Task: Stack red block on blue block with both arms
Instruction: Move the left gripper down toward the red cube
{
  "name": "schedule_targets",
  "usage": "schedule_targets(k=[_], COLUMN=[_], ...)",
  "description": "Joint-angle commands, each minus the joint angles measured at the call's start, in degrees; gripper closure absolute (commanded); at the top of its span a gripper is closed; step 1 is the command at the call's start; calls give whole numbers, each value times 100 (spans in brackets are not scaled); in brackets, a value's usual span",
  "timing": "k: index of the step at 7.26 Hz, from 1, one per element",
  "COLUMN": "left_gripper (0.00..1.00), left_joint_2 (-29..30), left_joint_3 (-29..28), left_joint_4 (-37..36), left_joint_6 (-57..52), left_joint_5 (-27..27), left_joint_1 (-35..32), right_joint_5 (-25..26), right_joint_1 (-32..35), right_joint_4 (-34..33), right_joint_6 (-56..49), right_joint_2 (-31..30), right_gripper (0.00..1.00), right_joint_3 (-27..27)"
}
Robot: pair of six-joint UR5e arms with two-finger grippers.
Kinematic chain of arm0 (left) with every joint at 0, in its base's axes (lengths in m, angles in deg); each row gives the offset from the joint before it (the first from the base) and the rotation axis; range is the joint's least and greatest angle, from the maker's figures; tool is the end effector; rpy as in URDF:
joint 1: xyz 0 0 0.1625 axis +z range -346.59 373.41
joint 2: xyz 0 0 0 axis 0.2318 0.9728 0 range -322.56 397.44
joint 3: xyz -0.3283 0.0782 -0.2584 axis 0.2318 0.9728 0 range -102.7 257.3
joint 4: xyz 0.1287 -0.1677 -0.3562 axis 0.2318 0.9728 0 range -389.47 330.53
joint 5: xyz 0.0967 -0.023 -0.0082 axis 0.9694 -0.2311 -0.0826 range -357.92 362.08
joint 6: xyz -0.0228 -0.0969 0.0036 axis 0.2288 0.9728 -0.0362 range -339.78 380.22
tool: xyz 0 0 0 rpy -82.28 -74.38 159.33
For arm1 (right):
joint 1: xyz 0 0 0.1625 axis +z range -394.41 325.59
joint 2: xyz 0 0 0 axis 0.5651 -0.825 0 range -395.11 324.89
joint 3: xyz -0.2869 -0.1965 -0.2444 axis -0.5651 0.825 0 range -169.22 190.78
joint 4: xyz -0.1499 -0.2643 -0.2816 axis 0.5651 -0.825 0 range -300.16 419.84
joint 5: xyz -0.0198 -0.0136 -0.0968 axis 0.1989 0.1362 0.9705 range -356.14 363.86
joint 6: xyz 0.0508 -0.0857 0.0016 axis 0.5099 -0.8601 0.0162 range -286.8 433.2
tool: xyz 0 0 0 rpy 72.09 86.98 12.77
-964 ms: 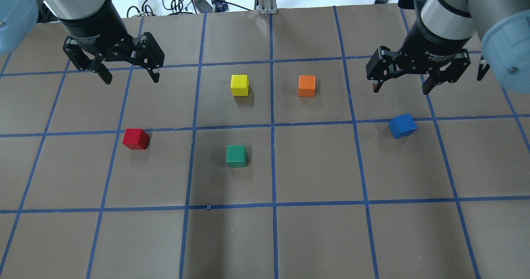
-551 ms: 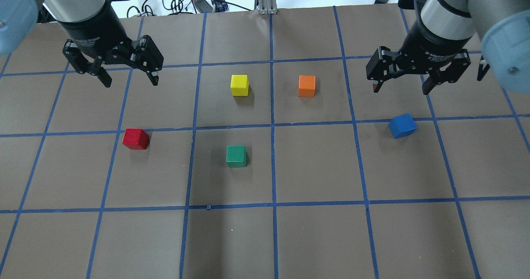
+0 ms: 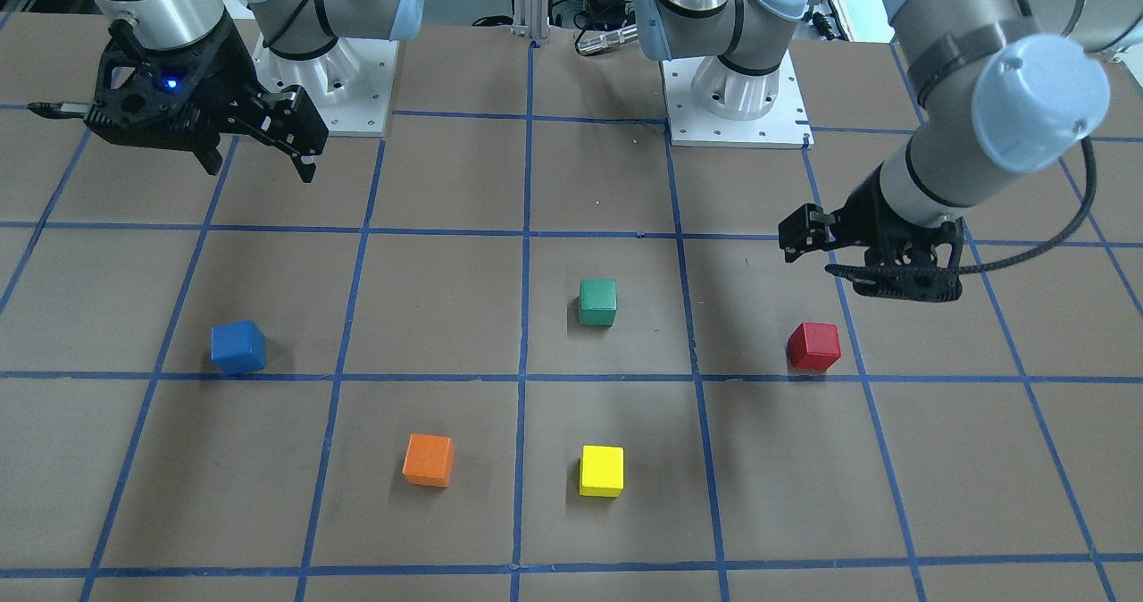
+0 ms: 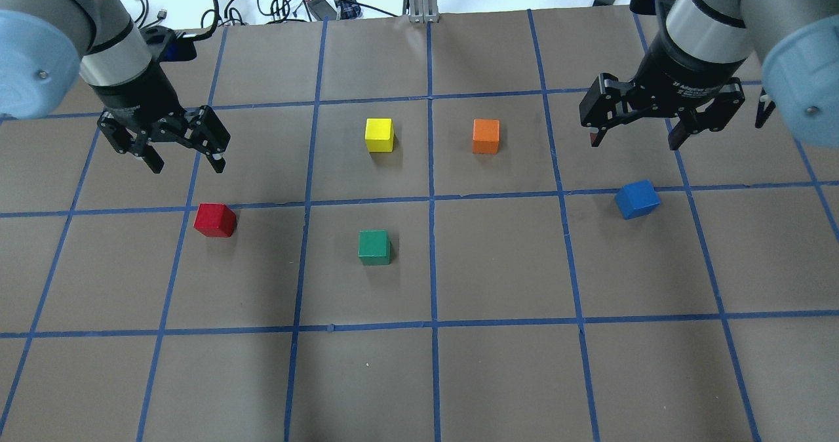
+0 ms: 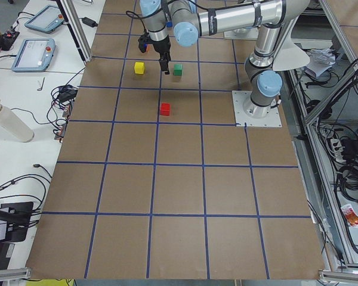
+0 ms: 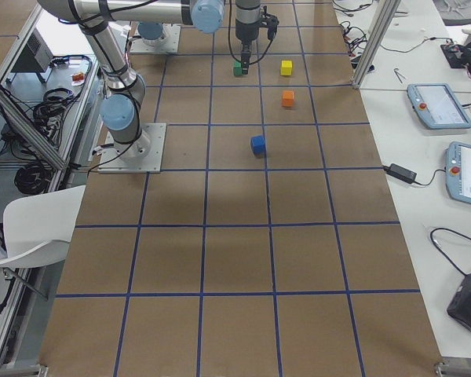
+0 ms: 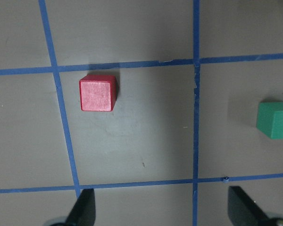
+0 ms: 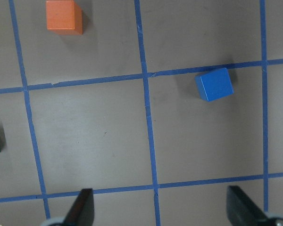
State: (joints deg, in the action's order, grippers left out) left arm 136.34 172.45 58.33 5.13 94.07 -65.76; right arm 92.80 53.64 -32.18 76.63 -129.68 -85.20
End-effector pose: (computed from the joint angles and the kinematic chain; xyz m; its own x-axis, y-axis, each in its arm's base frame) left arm -0.0291 -0.5384 0.3693 -0.9969 0.0758 0.0207 0.0784 0.9752 0.2072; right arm 0.1195 -0.4633 0.4780 -0.9954 0.0935 -0.0191 0.0937 0.9956 -0.0096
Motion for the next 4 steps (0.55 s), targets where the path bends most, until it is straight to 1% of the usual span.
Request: schedule_targets(k=[1, 2, 3, 4], left_gripper=[0, 0, 0, 0], left_joint_2=[584, 822, 989, 1104], left_joint_3=[651, 819, 873, 882], left_joint_4=[-1643, -2131, -2205, -2250], left_joint_6=[-354, -416, -730, -785], left_joint_5=[47, 186, 327, 329], left_joint_1=[103, 103, 164, 382], right_joint_5=[0, -17, -9, -9], right_joint_1=[2, 2, 2, 2], right_joint_4=[-1, -9, -9, -27], right_joint_6=[0, 0, 8, 0], right_joint_2=[0, 0, 0, 0], right_gripper=[0, 0, 0, 0], right_joint_3=[0, 0, 0, 0])
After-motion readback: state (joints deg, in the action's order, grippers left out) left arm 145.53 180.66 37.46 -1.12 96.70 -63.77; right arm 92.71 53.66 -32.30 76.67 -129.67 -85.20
